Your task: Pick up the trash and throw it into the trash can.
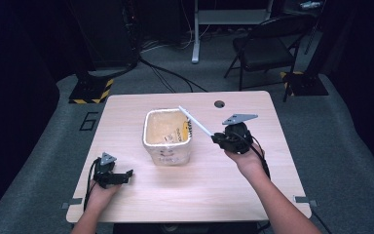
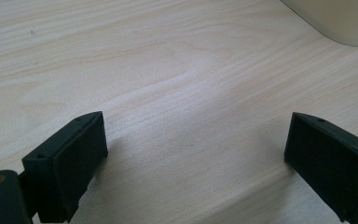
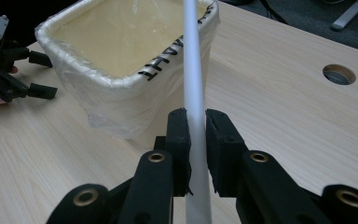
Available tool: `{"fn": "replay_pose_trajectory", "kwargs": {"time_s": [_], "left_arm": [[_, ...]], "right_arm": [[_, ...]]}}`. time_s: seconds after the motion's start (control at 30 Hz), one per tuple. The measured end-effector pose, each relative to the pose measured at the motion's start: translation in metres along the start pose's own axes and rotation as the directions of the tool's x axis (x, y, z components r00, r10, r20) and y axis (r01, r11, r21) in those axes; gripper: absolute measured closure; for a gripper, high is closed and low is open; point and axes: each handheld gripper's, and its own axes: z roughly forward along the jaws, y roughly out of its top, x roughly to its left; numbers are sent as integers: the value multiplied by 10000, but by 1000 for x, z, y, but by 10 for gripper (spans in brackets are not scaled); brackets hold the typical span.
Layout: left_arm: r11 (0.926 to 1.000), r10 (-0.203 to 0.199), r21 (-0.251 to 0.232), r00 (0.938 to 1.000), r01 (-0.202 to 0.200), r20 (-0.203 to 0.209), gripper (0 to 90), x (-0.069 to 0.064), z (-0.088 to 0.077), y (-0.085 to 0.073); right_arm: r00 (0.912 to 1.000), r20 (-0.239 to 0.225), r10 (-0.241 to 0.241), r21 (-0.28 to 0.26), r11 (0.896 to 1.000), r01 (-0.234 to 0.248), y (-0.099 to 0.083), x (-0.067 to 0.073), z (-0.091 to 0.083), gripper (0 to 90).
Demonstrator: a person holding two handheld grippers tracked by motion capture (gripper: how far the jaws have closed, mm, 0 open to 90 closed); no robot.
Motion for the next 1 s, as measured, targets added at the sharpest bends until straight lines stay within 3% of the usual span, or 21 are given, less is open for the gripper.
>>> {"fn": "replay_pose_trajectory", "kwargs": {"time_s": [1.0], "left_arm": [[10000, -7, -10, 10000, 7, 6, 55, 0, 0, 0]], "right_arm": [[9949, -692, -729, 199, 9970, 745, 16, 35, 29, 794]]}}
